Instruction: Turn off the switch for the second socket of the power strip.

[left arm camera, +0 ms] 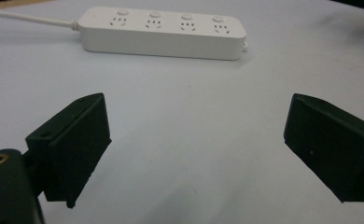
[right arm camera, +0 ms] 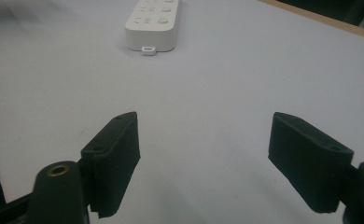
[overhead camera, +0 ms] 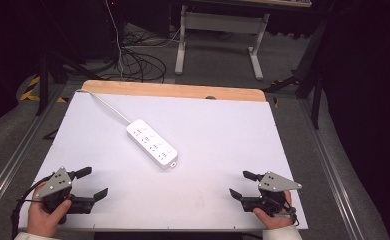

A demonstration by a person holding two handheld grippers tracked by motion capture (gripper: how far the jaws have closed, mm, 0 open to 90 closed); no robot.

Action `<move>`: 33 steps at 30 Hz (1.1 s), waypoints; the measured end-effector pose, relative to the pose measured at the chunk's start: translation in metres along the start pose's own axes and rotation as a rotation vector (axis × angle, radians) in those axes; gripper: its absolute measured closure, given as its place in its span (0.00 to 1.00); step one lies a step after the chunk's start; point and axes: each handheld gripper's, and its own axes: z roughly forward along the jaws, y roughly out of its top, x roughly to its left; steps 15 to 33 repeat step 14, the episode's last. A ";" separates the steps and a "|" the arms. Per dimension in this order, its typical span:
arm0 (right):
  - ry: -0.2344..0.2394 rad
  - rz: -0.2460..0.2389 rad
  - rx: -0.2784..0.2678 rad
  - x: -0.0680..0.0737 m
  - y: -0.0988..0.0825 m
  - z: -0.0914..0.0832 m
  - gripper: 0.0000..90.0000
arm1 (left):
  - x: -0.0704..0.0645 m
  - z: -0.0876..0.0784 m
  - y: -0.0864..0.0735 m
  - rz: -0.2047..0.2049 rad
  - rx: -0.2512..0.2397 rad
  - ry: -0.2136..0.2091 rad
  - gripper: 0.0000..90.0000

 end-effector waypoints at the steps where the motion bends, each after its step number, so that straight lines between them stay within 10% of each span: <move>1: 0.001 -0.002 0.000 0.000 0.000 0.000 0.28 | 0.001 0.000 -0.001 -0.011 -0.002 -0.002 0.09; 14: -0.001 0.002 0.003 0.000 0.000 0.001 0.28 | -0.005 0.006 0.004 0.098 0.024 0.083 0.09; 33: -0.001 0.002 0.003 0.000 0.000 0.001 0.28 | -0.005 0.006 0.004 0.098 0.024 0.083 0.09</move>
